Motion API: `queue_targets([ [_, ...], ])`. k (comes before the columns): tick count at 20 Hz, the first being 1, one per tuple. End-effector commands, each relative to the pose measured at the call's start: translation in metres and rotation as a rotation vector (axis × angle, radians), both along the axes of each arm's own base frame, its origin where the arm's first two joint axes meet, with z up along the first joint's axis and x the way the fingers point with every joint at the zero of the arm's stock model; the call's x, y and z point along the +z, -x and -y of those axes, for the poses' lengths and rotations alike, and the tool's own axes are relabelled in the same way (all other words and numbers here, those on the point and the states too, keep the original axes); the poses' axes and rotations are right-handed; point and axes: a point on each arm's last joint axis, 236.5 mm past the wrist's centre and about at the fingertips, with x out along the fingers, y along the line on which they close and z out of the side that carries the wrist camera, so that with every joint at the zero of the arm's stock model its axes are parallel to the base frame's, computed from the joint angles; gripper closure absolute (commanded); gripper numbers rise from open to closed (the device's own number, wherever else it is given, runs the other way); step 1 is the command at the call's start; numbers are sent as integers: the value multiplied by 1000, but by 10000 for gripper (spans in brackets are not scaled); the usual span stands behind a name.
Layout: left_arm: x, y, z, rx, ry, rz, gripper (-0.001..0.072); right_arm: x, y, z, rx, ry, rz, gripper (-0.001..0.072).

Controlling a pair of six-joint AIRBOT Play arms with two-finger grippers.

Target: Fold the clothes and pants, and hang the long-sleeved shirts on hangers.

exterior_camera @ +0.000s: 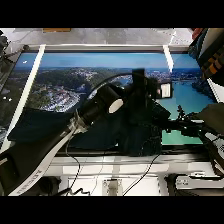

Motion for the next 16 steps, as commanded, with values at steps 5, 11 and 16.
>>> queue_targets([
  [5,-64,230,-32,-527,-302,-877,499,-7,11,1,53,34,-20,676],
  [11,-54,129,-20,-268,-98,-735,88,-7,12,1,54,35,-22,675],
  [16,-29,-73,-47,363,461,-735,89,-9,14,1,66,43,-25,675],
])
